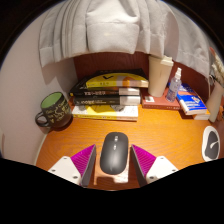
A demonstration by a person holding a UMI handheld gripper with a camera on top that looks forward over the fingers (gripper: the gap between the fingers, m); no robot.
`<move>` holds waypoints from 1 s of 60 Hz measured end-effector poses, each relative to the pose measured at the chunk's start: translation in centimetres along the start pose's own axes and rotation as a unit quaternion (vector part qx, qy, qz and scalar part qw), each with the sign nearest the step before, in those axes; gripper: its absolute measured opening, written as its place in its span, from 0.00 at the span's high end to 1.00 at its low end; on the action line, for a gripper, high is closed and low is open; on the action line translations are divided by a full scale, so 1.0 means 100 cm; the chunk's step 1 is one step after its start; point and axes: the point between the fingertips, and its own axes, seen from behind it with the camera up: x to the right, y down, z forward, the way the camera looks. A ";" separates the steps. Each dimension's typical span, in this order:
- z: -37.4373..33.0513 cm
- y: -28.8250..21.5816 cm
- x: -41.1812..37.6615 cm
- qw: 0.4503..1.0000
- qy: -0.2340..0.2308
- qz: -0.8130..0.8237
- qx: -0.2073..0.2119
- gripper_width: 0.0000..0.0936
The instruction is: Arrange mouse
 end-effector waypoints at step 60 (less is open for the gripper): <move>-0.236 -0.162 0.370 0.986 0.075 -0.053 0.138 0.62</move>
